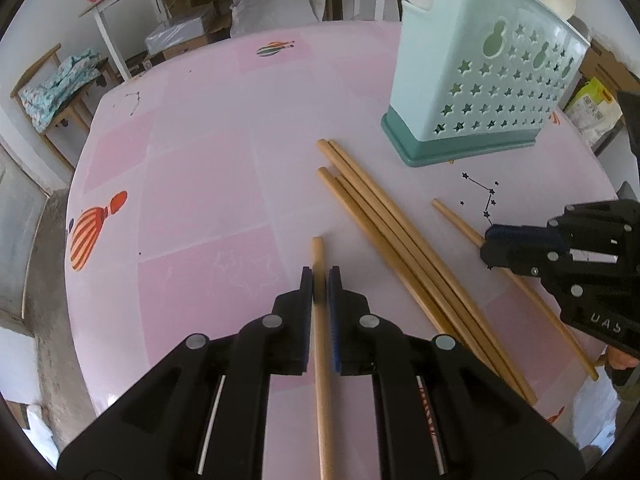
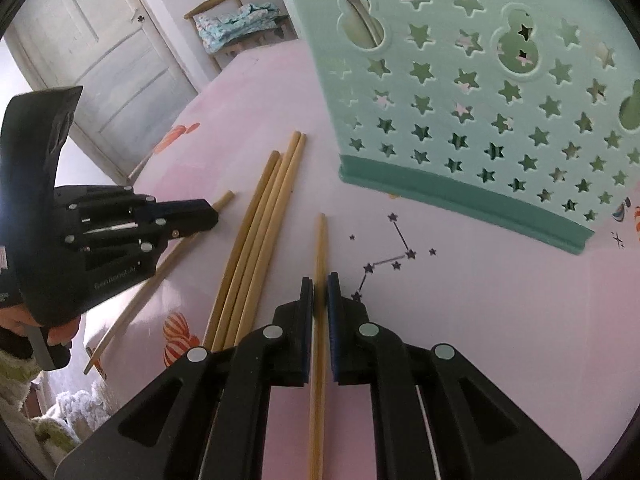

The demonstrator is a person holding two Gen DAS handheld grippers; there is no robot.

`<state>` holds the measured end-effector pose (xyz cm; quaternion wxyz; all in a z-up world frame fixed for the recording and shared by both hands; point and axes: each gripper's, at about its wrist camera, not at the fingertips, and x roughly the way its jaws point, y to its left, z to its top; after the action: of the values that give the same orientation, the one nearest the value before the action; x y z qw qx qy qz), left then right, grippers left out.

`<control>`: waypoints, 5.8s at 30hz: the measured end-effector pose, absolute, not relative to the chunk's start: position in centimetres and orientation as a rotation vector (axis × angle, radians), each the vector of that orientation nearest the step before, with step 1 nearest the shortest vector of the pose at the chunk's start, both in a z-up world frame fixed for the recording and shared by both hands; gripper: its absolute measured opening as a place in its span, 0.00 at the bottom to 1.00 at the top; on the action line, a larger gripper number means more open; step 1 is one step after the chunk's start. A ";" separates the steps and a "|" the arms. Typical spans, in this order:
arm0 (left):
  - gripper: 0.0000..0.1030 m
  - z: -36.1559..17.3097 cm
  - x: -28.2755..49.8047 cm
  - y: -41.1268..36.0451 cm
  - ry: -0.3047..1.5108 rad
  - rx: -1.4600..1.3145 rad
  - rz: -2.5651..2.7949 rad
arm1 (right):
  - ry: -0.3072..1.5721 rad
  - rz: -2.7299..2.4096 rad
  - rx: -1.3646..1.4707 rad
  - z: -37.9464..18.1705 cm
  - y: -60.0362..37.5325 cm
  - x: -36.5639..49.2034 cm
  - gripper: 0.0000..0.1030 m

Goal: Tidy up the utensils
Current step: 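Lift both held chopsticks up toward the green holder, then lower the left chopstick into the holder and open the left gripper while the right gripper carries its chopstick, then lower the right chopstick into the green holder and open the right gripper, then move the right gripper back down toward the remaining chopsticks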

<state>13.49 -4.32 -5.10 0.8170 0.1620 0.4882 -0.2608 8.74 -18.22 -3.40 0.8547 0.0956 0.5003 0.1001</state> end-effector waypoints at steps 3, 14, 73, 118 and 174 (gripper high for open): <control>0.05 -5.2 13.9 -4.1 1.038 0.333 -0.558 | 1.038 0.207 0.189 -3.5 -18.0 8.8 0.07; 0.05 -0.1 14.1 -1.5 0.873 0.193 -0.551 | 0.871 0.172 0.290 0.3 -19.8 6.9 0.07; 0.05 13.9 15.0 -14.1 0.304 -0.110 -0.735 | 0.311 -0.004 0.491 11.5 -30.1 -5.7 0.06; 0.89 2.8 7.1 -1.9 0.537 0.076 -0.630 | 0.275 -0.144 0.272 11.3 -29.9 10.1 0.39; 0.90 -6.2 9.4 -1.9 0.923 0.220 -0.464 | 0.781 0.053 0.588 -2.5 -22.3 -0.9 0.48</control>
<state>9.44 -1.94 -6.25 0.8638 0.1051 0.4403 -0.2211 -0.88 -22.31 -2.49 0.8825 0.2822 0.3753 0.0254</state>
